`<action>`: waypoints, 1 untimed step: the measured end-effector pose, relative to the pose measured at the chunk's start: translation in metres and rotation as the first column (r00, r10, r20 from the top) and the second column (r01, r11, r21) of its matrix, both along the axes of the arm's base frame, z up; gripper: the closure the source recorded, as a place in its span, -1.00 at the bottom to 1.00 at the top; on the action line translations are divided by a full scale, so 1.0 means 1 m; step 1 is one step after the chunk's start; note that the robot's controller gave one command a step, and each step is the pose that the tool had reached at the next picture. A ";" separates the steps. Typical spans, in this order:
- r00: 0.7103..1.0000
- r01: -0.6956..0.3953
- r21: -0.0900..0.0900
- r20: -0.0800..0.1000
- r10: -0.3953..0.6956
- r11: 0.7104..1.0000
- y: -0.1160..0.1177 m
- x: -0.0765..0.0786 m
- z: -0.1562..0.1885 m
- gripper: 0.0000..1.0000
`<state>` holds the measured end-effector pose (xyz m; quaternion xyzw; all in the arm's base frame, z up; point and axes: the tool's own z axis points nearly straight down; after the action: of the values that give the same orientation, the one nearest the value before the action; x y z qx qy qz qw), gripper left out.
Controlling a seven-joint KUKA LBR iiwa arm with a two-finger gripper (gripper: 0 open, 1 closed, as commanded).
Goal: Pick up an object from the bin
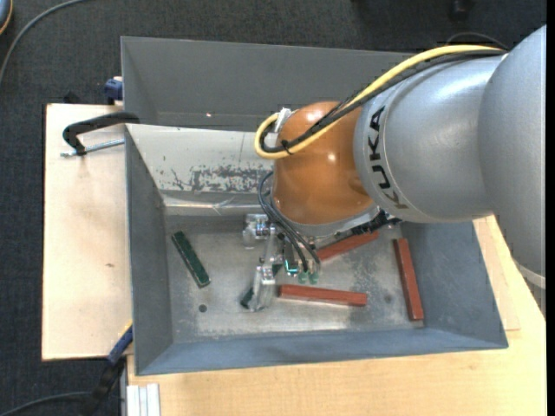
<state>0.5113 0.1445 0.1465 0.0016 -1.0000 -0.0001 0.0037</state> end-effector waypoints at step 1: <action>0.999 0.043 -0.004 0.001 -0.043 0.999 -0.074 0.012 -0.080 -1.00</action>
Offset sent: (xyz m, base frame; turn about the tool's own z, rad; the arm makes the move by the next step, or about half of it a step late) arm 0.0130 -0.0696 -0.0765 0.0376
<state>0.5232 0.0708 0.0663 -0.0201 -0.9998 0.0018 0.0033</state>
